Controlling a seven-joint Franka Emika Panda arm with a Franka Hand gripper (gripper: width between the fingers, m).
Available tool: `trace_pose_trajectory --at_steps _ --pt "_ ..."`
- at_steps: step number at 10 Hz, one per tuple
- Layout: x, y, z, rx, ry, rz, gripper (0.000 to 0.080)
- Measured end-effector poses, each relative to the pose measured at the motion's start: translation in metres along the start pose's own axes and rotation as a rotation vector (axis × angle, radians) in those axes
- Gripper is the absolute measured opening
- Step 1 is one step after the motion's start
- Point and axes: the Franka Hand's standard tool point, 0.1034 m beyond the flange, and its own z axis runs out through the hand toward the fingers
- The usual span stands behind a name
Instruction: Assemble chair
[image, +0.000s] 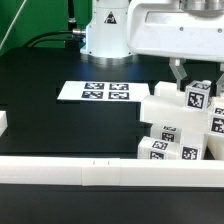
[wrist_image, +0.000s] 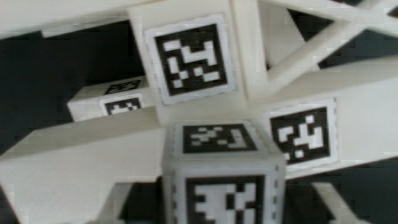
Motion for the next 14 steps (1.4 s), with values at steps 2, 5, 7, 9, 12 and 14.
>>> trace_pose_trajectory --at_steps 2,5,7,9,12,14 --pt "0.0 -0.003 -0.012 0.013 0.011 -0.174 0.0542" --pt "-0.004 -0.001 -0.015 0.014 0.01 -0.207 0.0643" --pt "-0.004 0.0 -0.015 0.014 0.009 -0.207 0.0648" --pt "-0.005 -0.003 -0.018 0.025 0.047 -0.258 0.0649" --pt "-0.055 0.016 -0.019 0.038 0.099 -0.426 0.0649" --pt "-0.064 0.027 -0.011 0.053 0.118 -0.401 0.0649"
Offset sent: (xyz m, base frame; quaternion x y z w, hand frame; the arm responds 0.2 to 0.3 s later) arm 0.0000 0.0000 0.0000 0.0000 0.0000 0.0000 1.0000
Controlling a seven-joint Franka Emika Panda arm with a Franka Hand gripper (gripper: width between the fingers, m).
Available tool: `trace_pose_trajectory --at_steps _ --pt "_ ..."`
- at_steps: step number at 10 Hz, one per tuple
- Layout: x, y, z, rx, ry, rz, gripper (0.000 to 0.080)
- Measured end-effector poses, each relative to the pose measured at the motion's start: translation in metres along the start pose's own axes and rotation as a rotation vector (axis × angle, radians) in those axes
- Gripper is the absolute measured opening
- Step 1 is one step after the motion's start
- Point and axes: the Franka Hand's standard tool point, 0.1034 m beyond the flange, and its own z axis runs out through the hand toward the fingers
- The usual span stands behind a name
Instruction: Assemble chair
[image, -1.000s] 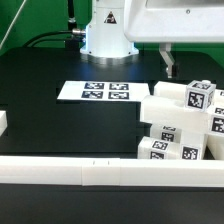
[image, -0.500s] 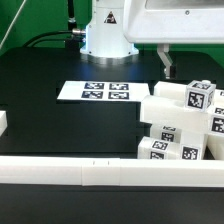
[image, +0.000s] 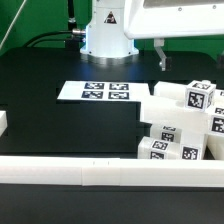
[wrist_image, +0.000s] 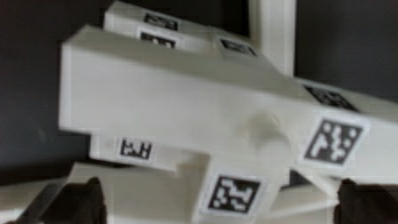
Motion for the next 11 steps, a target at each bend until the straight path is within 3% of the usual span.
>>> trace_pose_trajectory --at_steps 3,4,6,7,10,11 --pt "0.002 -0.002 -0.001 0.002 0.007 -0.002 0.0649" --pt "-0.013 -0.005 -0.004 0.01 0.034 -0.012 0.0649" --pt "-0.06 0.002 -0.002 0.01 0.031 -0.024 0.0649" --pt "-0.068 0.0 0.007 0.009 0.046 -0.03 0.0649" --pt "-0.069 0.001 0.01 0.006 0.04 -0.031 0.0649" --pt "-0.078 0.007 0.017 0.007 0.07 -0.012 0.0649"
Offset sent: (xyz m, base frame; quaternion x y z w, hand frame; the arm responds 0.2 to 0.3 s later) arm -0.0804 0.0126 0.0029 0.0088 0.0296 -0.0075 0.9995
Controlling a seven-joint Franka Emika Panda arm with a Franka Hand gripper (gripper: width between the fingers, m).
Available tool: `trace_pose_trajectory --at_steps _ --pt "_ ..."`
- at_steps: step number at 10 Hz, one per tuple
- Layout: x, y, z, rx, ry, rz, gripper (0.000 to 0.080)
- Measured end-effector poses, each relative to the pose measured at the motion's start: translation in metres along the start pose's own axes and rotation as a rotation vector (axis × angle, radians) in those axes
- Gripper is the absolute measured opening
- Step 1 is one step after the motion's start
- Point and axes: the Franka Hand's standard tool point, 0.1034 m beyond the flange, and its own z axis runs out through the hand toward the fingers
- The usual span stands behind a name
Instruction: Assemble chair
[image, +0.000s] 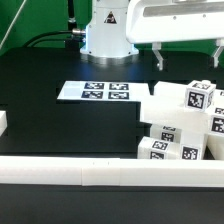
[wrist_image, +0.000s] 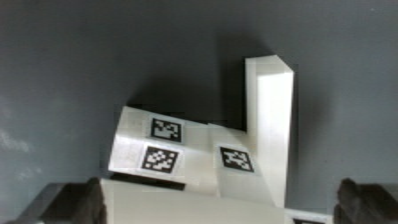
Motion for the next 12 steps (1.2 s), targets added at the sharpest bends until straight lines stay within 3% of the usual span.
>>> trace_pose_trajectory --at_steps 1,3,6,9,12 --pt "-0.024 0.005 0.009 -0.009 -0.003 -0.01 0.0649" --pt "-0.039 0.013 0.02 -0.02 0.007 -0.019 0.0649" --pt "-0.043 0.013 0.022 -0.026 -0.064 -0.018 0.0649" --pt "-0.054 0.017 0.03 -0.04 -0.258 -0.082 0.0649" --pt "-0.057 0.014 0.041 -0.036 -0.275 -0.071 0.0649"
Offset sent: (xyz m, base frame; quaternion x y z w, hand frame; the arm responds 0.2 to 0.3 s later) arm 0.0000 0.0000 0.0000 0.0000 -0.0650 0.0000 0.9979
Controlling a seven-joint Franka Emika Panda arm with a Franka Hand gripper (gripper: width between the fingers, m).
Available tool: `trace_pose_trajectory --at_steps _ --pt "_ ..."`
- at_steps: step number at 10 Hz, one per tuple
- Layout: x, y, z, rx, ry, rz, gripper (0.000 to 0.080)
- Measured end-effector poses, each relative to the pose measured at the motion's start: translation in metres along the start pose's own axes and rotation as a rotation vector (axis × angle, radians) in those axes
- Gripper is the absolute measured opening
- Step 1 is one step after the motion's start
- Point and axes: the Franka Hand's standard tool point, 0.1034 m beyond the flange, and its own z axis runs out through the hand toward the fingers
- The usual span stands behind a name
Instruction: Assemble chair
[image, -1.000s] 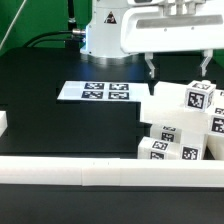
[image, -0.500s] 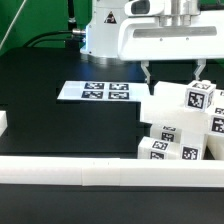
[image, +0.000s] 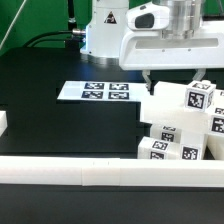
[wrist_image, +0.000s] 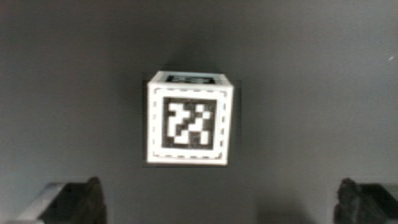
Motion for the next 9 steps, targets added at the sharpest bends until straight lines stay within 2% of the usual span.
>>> trace_pose_trajectory --at_steps 3,5,8,9 --pt "-0.01 0.009 0.023 -0.007 -0.016 0.036 0.0649" --pt "-0.016 0.008 0.036 -0.015 -0.027 0.035 0.0649" --pt "-0.017 0.005 0.041 -0.016 -0.028 0.034 0.0623" --pt "-0.018 0.006 0.041 -0.017 -0.029 0.033 0.0449"
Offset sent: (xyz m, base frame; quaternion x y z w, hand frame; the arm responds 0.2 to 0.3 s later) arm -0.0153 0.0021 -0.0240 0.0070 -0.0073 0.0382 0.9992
